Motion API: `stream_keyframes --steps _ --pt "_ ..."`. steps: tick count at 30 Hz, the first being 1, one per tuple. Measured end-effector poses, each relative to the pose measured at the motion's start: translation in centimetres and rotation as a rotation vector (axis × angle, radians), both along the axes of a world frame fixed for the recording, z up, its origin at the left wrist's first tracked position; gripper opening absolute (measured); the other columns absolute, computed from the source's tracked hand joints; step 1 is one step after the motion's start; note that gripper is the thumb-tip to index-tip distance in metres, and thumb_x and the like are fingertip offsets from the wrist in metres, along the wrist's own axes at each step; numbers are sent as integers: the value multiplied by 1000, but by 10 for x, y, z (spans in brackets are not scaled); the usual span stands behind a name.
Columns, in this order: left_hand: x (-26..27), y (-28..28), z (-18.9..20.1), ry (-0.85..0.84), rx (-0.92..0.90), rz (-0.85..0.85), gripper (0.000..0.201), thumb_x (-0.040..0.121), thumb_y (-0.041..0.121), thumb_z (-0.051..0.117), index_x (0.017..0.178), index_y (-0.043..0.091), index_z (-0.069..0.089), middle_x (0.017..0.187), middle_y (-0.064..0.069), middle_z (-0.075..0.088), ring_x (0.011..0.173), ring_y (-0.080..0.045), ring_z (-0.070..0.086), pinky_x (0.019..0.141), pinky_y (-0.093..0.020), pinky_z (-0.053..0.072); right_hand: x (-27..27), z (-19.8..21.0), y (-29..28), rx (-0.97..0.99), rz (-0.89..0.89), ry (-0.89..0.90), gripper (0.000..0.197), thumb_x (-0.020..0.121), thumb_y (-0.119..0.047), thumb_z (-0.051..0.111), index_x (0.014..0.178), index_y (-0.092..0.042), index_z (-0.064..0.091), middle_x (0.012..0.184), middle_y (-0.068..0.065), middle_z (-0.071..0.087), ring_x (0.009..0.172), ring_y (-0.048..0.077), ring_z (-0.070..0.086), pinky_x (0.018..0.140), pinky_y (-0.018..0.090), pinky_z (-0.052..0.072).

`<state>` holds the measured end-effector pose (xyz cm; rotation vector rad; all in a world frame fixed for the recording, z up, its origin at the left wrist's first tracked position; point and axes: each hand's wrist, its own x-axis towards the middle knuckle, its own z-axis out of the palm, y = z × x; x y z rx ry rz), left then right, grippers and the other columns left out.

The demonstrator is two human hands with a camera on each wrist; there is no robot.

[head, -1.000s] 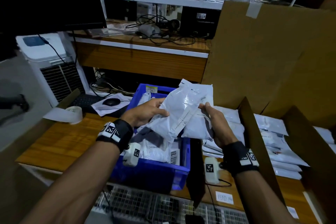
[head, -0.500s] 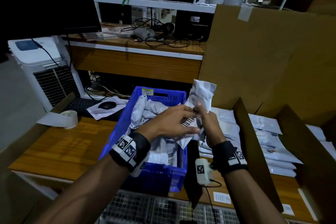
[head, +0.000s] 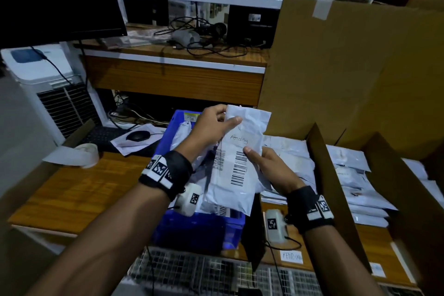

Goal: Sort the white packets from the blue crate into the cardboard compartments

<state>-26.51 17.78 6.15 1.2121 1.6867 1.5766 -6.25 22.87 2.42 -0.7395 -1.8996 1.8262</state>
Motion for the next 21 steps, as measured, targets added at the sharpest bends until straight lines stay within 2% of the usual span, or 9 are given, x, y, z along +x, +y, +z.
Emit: stream_keyframes --steps 1,2,5,8,11,15,17,19,21 --pt "-1 0 4 -27 -2 0 23 93 30 82 110 18 75 105 -1 81 100 -22 78 77 -38 62 -1 -3 2 11 16 -23 39 111 -40 53 140 -17 67 132 27 68 118 61 60 93 69 55" --pt "-3 0 6 -65 -7 3 22 93 28 82 109 13 75 104 -5 81 98 -25 78 74 -39 61 -1 -4 3 5 13 -20 38 111 -37 54 138 -14 67 132 30 67 113 60 64 86 66 58" --pt "-4 -2 11 -160 -11 3 27 94 26 81 109 5 75 99 -11 81 89 -28 78 70 -44 58 -1 0 1 -68 1 36 34 113 -14 47 137 4 62 127 12 75 107 22 75 83 27 60" --pt "-3 -5 13 -184 -12 4 26 97 28 77 107 4 74 91 -8 80 78 -22 74 63 -35 52 0 4 1 -70 34 47 33 112 -12 46 137 5 61 121 3 78 109 16 75 89 26 60" --pt "-2 -12 16 -206 -41 -89 24 98 28 75 113 10 73 96 -5 80 83 -15 75 65 -29 58 4 10 1 -52 27 59 30 111 -7 47 135 6 61 104 -7 81 95 6 76 77 17 57" --pt "-6 -19 9 -126 -111 -219 33 96 17 77 127 4 70 117 -13 79 110 -30 76 91 -42 61 17 12 6 50 -39 104 32 105 -3 60 136 2 63 129 4 75 116 16 73 92 26 59" --pt "-6 -21 8 -176 -79 -159 30 99 16 73 126 3 69 118 -12 78 106 -29 76 87 -40 63 28 14 8 161 -77 100 32 103 -5 65 135 -5 66 137 1 71 127 12 66 103 25 55" --pt "-6 -23 10 -284 -6 -72 28 103 14 67 128 2 68 117 -10 78 96 -19 76 72 -28 62 41 18 7 267 -116 79 31 103 -8 67 133 -15 67 140 -11 66 133 -3 55 104 12 46" --pt "-8 -25 10 -352 39 -31 27 105 14 64 130 3 67 115 -7 78 90 -12 77 65 -22 58 51 19 5 329 -152 71 34 103 -7 66 134 -22 65 142 -18 61 140 -7 45 108 12 40"
